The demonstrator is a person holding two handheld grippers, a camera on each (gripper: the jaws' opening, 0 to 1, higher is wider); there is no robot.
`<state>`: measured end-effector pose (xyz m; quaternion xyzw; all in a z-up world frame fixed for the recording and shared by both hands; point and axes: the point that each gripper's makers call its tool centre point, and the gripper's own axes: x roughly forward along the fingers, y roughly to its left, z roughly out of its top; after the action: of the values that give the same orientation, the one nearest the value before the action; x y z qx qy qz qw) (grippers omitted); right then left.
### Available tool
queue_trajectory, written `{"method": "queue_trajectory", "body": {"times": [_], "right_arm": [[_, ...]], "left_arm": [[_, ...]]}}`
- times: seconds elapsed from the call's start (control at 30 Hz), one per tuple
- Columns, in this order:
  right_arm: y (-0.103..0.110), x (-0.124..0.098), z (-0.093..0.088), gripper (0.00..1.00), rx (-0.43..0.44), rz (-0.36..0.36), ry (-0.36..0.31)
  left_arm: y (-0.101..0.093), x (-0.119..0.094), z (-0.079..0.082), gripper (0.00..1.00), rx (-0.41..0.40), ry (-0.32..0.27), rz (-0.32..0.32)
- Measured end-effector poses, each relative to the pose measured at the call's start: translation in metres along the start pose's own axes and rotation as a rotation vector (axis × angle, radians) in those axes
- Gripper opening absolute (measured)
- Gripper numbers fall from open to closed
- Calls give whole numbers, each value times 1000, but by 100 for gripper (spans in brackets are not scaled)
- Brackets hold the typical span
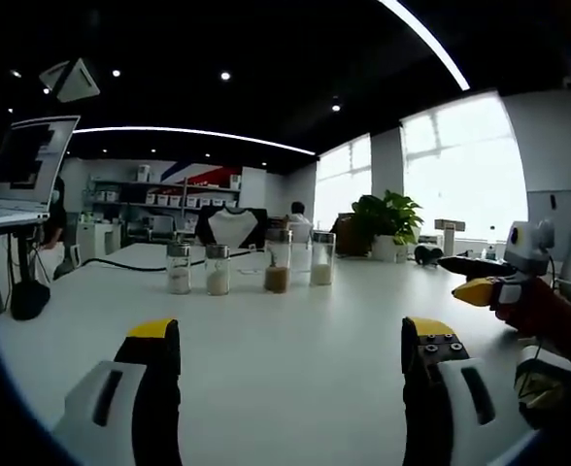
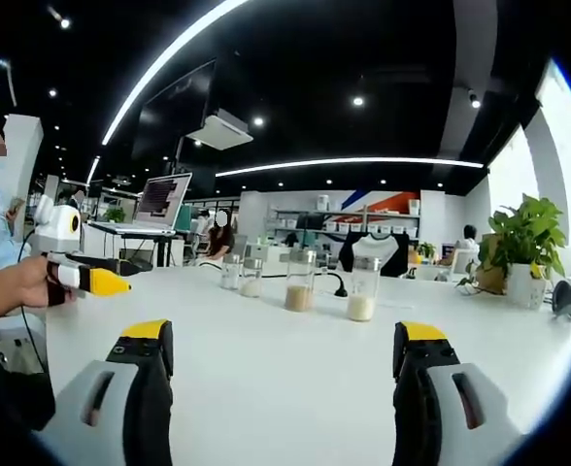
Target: Rotate the seasoning bottle until the label or dispensing opening points toward the visible target arrow and the bottle remains upright within the marked orientation range
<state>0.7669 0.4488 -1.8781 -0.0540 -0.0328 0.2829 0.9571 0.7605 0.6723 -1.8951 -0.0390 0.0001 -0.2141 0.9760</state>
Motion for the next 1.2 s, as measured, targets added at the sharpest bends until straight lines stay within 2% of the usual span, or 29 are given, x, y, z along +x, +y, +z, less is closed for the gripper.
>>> {"method": "queue_trajectory", "body": {"times": [0.37,0.47,0.67,0.8,0.87,1.0,1.2], "right_arm": [[2,1,0,95,-2,3,-1],[3,1,0,95,-5,7,0],[1,0,0,95,-2,2,-1],[0,0,0,94,0,0,-1],[0,0,-1,94,2,0,0],[3,1,-2,94,-2,4,4],[3,1,-2,94,-3,7,6]], "left_arm": [[13,5,3,99,31,7,26],[17,9,5,98,47,-11,41],[34,19,3,98,51,6,65],[42,22,8,94,53,-19,80],[53,28,8,94,41,-20,99],[61,35,9,94,38,-19,116],[72,51,8,90,79,-17,137]]}}
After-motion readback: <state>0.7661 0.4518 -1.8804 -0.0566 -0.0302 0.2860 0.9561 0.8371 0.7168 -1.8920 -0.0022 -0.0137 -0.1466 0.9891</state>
